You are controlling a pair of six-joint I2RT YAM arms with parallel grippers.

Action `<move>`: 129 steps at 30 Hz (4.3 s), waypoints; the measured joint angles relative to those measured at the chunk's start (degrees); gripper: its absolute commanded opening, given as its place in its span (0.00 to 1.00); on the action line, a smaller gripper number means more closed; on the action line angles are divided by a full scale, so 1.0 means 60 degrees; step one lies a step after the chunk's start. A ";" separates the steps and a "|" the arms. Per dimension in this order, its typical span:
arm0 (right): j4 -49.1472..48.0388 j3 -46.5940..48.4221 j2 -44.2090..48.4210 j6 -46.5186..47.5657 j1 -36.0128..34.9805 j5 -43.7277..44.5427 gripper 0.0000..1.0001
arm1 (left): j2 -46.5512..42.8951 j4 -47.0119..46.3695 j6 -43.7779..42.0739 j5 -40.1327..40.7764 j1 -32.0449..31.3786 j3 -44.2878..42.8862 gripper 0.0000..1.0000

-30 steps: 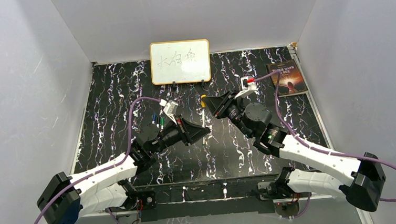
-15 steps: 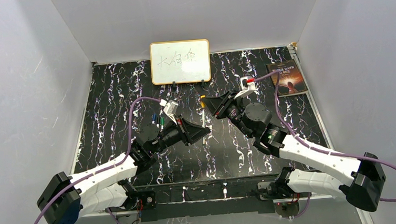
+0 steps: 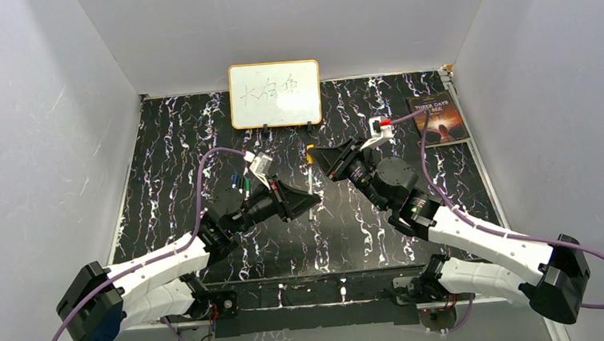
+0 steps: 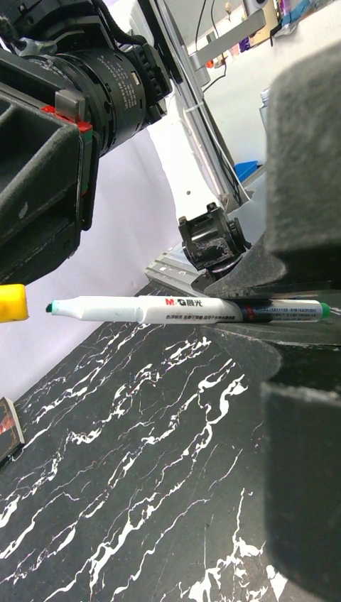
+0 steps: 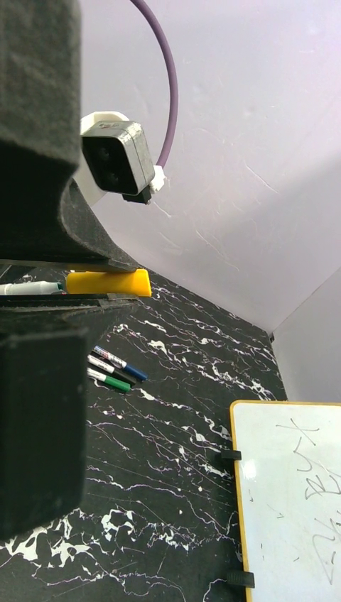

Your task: Insert the pens into the pen caps

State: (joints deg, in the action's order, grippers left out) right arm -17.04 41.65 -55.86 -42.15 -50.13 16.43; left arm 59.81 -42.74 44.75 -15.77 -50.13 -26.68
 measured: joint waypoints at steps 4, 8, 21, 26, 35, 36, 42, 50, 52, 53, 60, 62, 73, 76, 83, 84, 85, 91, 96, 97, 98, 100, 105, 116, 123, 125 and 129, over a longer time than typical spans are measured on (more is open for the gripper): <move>0.0007 -0.0040 0.0000 0.0000 0.0000 -0.0036 0.00 | 0.0000 0.0084 -0.0047 0.0007 0.0000 0.0000 0.00; 0.0000 -0.0047 0.0000 -0.0026 0.0000 -0.0084 0.00 | 0.0000 0.0142 -0.0076 0.0018 0.0000 -0.0022 0.00; -0.0058 -0.0189 0.0004 -0.0069 0.0000 -0.0168 0.00 | -0.0004 0.0215 -0.0135 0.0051 0.0000 -0.0146 0.00; -0.0062 -0.0219 0.0036 -0.0069 0.0000 -0.0175 0.00 | -0.0004 0.0237 -0.0138 0.0051 0.0000 -0.0146 0.00; -0.0051 -0.0233 0.0215 -0.0051 0.0000 -0.0248 0.00 | -0.0011 0.0222 -0.0120 0.0069 0.0000 -0.0146 0.00; -0.0055 -0.0248 0.0219 -0.0051 0.0000 -0.0270 0.00 | -0.0011 0.0222 -0.0113 0.0080 0.0000 -0.0146 0.00; -0.0080 -0.0535 0.0310 -0.0069 -0.0007 -0.0419 0.00 | 0.0069 0.0200 -0.0029 0.0131 -0.0004 -0.0182 0.00; -0.0233 -0.0659 0.0408 -0.0062 0.0000 -0.0444 0.00 | 0.0146 0.0379 0.0004 0.0313 -0.0044 -0.0415 0.00; -0.0324 -0.0739 0.0448 -0.0029 0.0022 -0.0393 0.00 | 0.0302 0.0707 -0.0091 0.0437 -0.0051 -0.0736 0.00; -0.0372 -0.0769 0.0448 -0.0011 0.0040 -0.0375 0.00 | 0.0372 0.0929 -0.0178 0.0495 -0.0051 -0.0889 0.00; -0.0484 -0.1045 0.1071 0.1501 0.0237 0.0215 0.00 | 0.1555 0.3927 -0.1869 0.0302 0.0022 -0.3519 0.00; -0.0266 -0.1042 0.0954 0.1945 0.0273 0.0095 0.00 | 0.1719 0.4688 -0.2452 0.0302 0.0069 -0.3832 0.00; 0.0266 -0.1144 0.0732 0.2353 0.0401 -0.1089 0.00 | 0.1905 0.7100 -0.5034 0.1060 0.0095 -0.4659 0.00; 0.0525 -0.1494 0.0739 0.2441 0.0302 -0.1545 0.00 | 0.1978 0.6994 -0.5286 0.1290 0.0208 -0.5078 0.00; 0.1293 -0.2204 0.0317 0.2178 0.0011 -0.3399 0.00 | 0.2011 0.5668 -0.5395 0.1490 0.0295 -0.5767 0.00; 0.1497 -0.2266 0.0321 0.2124 0.0004 -0.3541 0.00 | 0.2004 0.5541 -0.5406 0.1494 0.0295 -0.5818 0.00; 0.1581 -0.2273 0.0321 0.2098 0.0004 -0.3592 0.00 | 0.1978 0.5413 -0.5431 0.1490 0.0295 -0.5836 0.00; 0.2149 -0.2153 0.1104 0.2007 0.0004 -0.3064 0.04 | 0.1818 0.5380 -0.5570 0.1526 0.0295 -0.5716 0.00; 0.2750 -0.1457 0.1843 0.1989 0.0004 -0.1687 0.47 | 0.1366 0.5559 -0.5774 0.1559 0.0291 -0.5242 0.00; 0.2816 -0.1290 0.1956 0.1985 0.0007 -0.1413 0.49 | 0.1260 0.5592 -0.5796 0.1563 0.0295 -0.5118 0.00; 0.2845 -0.1115 0.2040 0.2025 0.0004 -0.1140 0.52 | 0.1129 0.5639 -0.5821 0.1563 0.0295 -0.4972 0.00; 0.2852 -0.0667 0.2098 0.2102 0.0007 -0.0692 0.55 | 0.0903 0.5708 -0.5858 0.1559 0.0295 -0.4750 0.00; 0.2674 0.0178 0.1749 0.2317 0.0007 -0.0368 0.64 | 0.0663 0.5774 -0.5894 0.1555 0.0291 -0.4492 0.00; 0.2211 0.0852 0.0583 0.2583 0.0007 -0.0896 0.59 | 0.0641 0.5920 -0.5890 0.1140 0.0291 -0.4444 0.00; 0.1912 0.1293 0.0146 0.2783 0.0007 -0.1020 0.57 | 0.0641 0.5960 -0.5890 0.0918 0.0295 -0.4441 0.00; 0.1843 0.1402 0.0051 0.2823 0.0007 -0.1031 0.55 | 0.0641 0.5960 -0.5890 0.0856 0.0291 -0.4422 0.00; 0.1749 0.1606 -0.0131 0.2918 0.0007 -0.1020 0.50 | 0.0641 0.5949 -0.5887 0.0707 0.0291 -0.4313 0.00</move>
State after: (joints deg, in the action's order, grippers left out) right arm -6.55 51.29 -56.64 -24.64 -50.09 10.31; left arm 63.66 -7.05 9.43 -11.53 -48.38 -52.56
